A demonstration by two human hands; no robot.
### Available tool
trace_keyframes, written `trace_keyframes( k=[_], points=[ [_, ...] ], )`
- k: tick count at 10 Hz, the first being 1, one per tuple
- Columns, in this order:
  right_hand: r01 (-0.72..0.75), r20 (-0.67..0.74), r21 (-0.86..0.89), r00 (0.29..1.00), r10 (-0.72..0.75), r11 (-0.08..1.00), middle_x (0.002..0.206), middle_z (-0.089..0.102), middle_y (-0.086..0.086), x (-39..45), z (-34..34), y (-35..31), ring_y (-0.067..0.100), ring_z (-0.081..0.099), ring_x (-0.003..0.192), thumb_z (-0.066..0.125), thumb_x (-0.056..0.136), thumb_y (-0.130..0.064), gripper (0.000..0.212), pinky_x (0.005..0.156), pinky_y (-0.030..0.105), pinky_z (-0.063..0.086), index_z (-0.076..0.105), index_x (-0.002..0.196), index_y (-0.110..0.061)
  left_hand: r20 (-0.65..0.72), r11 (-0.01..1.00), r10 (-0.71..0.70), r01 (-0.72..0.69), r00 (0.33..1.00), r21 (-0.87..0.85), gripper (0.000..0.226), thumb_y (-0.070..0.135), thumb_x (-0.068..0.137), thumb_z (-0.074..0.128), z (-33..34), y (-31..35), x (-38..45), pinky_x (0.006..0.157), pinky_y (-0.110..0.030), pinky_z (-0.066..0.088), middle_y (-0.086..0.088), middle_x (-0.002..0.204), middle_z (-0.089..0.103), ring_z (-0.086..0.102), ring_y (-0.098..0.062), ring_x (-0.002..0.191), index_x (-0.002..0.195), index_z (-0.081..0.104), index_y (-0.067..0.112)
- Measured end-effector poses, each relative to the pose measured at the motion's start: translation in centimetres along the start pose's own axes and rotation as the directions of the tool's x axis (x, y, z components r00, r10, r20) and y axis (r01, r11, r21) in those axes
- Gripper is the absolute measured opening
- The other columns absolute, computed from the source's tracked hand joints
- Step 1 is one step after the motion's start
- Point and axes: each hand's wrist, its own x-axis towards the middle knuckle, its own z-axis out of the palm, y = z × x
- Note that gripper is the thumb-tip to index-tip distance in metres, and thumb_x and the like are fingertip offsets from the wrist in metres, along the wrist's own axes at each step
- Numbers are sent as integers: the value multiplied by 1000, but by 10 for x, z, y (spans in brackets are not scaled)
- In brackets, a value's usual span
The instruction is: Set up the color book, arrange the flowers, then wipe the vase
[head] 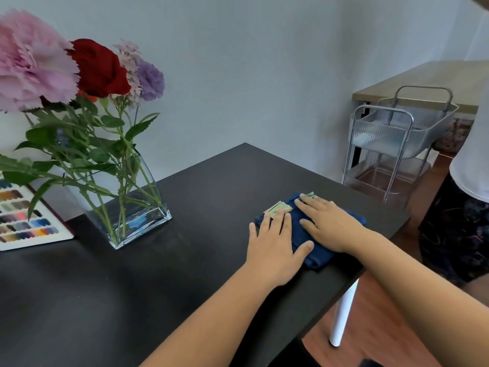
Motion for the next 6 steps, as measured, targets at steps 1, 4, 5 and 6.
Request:
trace_keyframes(
  k=[1,4,5,6],
  points=[
    [-15,78,-47,997,18,999,160,2,-2,2,2,3,15,3,146,23,101,-43,57,116,41,5,9,152,-24,42,999,-31,33,999,-37,85,74,87,11,8,-4,1,115,-52,-6,6,163,-6,-10,-22,148,154,-2,23],
    [-39,126,11,991,38,999,160,3,-3,4,-3,2,14,0,146,27,100,-43,56,116,41,2,10,151,-26,32,999,-15,16,999,-52,82,72,89,11,-2,-9,-10,112,-54,-15,10,161,-11,-19,-18,146,154,-5,25],
    [15,-36,201,999,-8,979,158,19,-3,3,-9,-7,16,8,146,36,101,-34,49,116,39,6,27,148,-26,-69,996,-15,9,998,-88,79,72,90,10,-14,-34,-20,110,-51,-18,16,160,-13,-22,-15,145,154,-6,27],
    [159,-302,350,952,-49,923,147,42,-8,1,-24,-33,14,23,142,44,99,-19,39,111,26,15,49,136,-28,-142,992,-57,40,988,-120,76,71,91,14,-33,-66,-36,111,-49,-17,19,159,-11,-21,-11,145,154,0,30]
  ],
)
